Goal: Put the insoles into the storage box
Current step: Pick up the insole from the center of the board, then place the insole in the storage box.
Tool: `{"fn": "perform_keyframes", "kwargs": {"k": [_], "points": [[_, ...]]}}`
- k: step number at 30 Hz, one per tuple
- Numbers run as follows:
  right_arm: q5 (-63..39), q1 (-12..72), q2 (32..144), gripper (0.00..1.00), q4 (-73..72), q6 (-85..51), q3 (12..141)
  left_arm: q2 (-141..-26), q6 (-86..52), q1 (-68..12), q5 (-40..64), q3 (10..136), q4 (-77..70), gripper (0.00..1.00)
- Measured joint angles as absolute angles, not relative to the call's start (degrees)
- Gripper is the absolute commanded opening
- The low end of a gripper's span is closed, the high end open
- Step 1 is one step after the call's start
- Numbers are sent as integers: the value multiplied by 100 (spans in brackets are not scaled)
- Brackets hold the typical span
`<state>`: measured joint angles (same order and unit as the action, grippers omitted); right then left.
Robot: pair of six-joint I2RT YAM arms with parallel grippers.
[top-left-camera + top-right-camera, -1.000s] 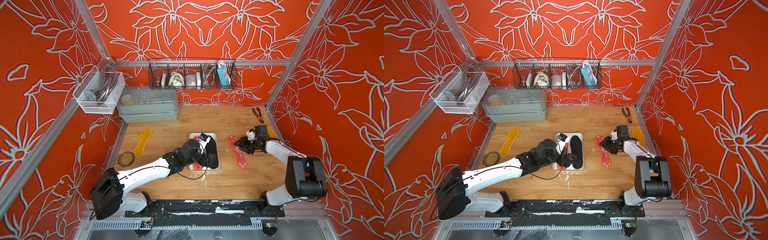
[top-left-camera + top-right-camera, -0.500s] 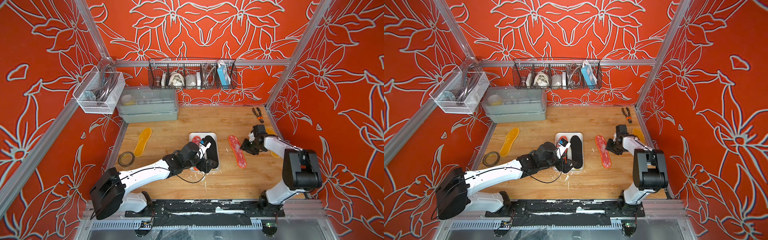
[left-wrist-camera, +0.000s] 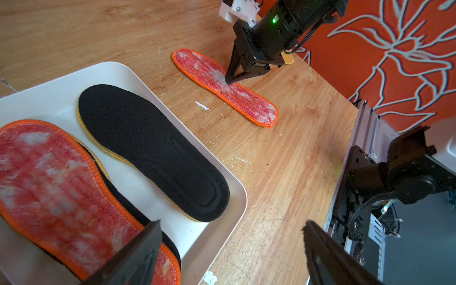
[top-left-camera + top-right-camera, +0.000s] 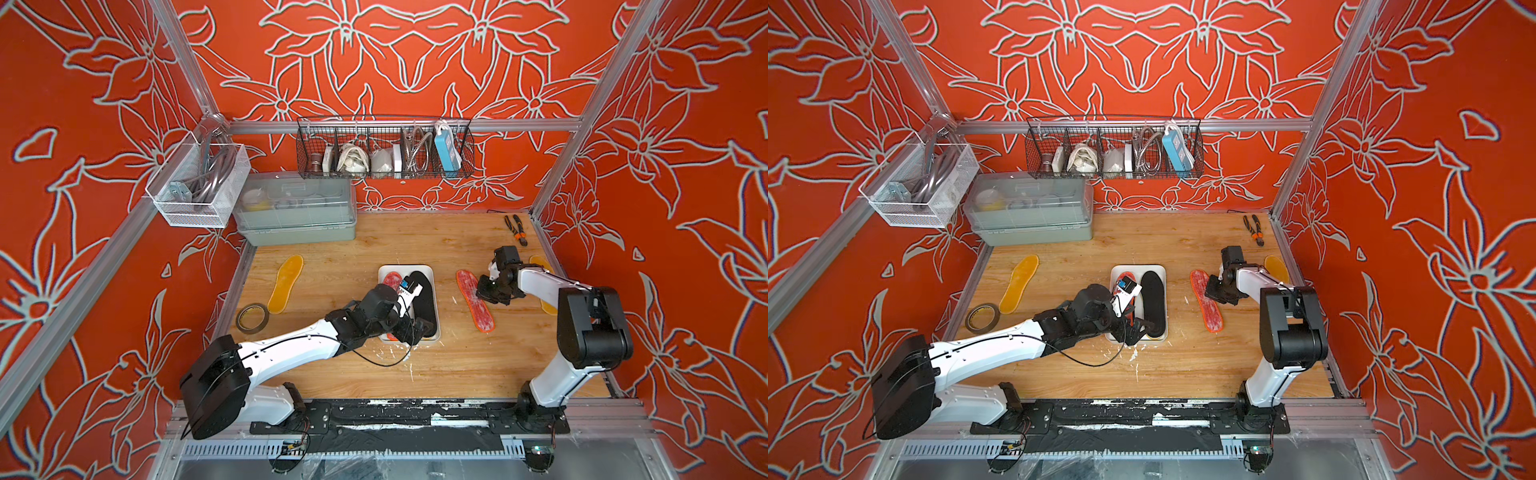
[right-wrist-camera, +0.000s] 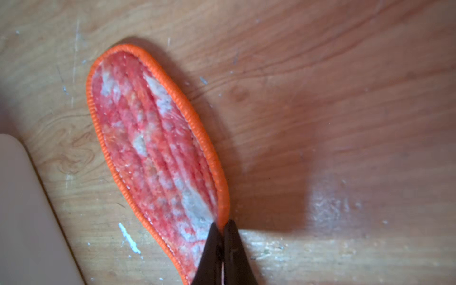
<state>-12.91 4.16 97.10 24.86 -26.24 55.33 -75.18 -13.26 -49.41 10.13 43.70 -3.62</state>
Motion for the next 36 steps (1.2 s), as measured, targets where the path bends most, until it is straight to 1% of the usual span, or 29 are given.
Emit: {"fn": "perform_keyframes", "kwargs": {"k": [2,3,5,6,7,9,12,15,17,20,21,25,30,34,36], "points": [[-1347,412,9655,0,2462,-2641,5487,-7518,-1343,-4906,1048,4368,-390,78],[-1406,399,9594,0,2458,-2657,5441,-7520,-1380,-4864,1100,4368,-429,74],[-1605,340,9441,0,2445,-2707,5336,-7546,-1531,-4727,1310,4368,-558,60],[-1739,290,9330,0,2438,-2753,5271,-7583,-1671,-4624,1457,4370,-663,56],[-1894,231,9198,0,2425,-2790,5203,-7636,-1787,-4512,1627,4370,-790,55],[-2204,95,8932,0,2401,-2858,5094,-7756,-1975,-4333,1914,4372,-1020,56],[-2700,-99,8532,0,2353,-2952,4984,-8016,-2287,-4169,2292,4504,-1219,62],[-3197,-239,8171,0,2257,-3055,4816,-8434,-2587,-4163,2724,4864,-1413,63],[-3520,-263,7983,0,2161,-3142,4654,-8764,-2799,-4169,3022,5155,-1568,60],[-3988,-259,7688,0,1938,-3369,4296,-9290,-3061,-4230,3343,5570,-1743,50],[-4115,-248,7583,0,1872,-3454,4163,-9498,-3162,-4283,3422,5714,-1787,50],[-4372,-167,7247,0,1660,-3763,3806,-10055,-3343,-4556,3529,6069,-1852,47],[-4412,-132,6897,0,1529,-3999,3730,-10447,-3468,-4825,3500,6396,-1800,49],[-4410,-132,6807,0,1496,-4032,3734,-10462,-3492,-4838,3350,6431,-1658,52],[-4410,-132,6807,0,1496,-4047,3734,-10488,-3492,-4834,3258,6455,-1627,57]]}}
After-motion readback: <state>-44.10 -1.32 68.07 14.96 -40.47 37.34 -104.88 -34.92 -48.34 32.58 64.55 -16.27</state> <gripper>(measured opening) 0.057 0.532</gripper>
